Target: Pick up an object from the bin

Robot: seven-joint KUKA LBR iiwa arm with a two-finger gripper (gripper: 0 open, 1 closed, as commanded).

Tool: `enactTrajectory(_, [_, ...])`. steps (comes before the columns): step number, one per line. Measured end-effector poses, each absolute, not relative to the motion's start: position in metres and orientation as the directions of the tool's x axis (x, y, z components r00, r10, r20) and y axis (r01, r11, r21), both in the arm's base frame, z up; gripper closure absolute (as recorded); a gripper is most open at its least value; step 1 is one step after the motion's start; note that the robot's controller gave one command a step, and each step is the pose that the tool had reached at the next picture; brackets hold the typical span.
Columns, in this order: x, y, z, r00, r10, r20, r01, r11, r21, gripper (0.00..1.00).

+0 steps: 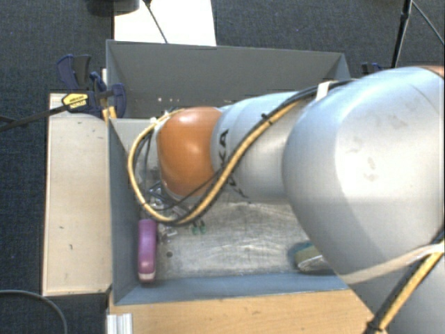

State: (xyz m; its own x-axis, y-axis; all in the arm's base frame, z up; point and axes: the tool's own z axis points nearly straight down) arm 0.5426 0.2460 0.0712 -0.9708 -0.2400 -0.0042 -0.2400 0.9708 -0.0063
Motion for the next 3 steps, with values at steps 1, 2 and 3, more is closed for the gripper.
enactTrajectory(1, [0.572, 0.247, 0.074, -0.959, -0.285, 0.0, -0.285, 0.959, -0.005, 1.0])
enactTrajectory(2, [0.551, 0.233, 0.183, -0.963, -0.269, -0.011, -0.269, 0.963, 0.001, 1.0])
enactTrajectory(3, [0.538, 0.246, 0.251, -0.956, -0.293, -0.011, -0.293, 0.956, 0.002, 1.0])
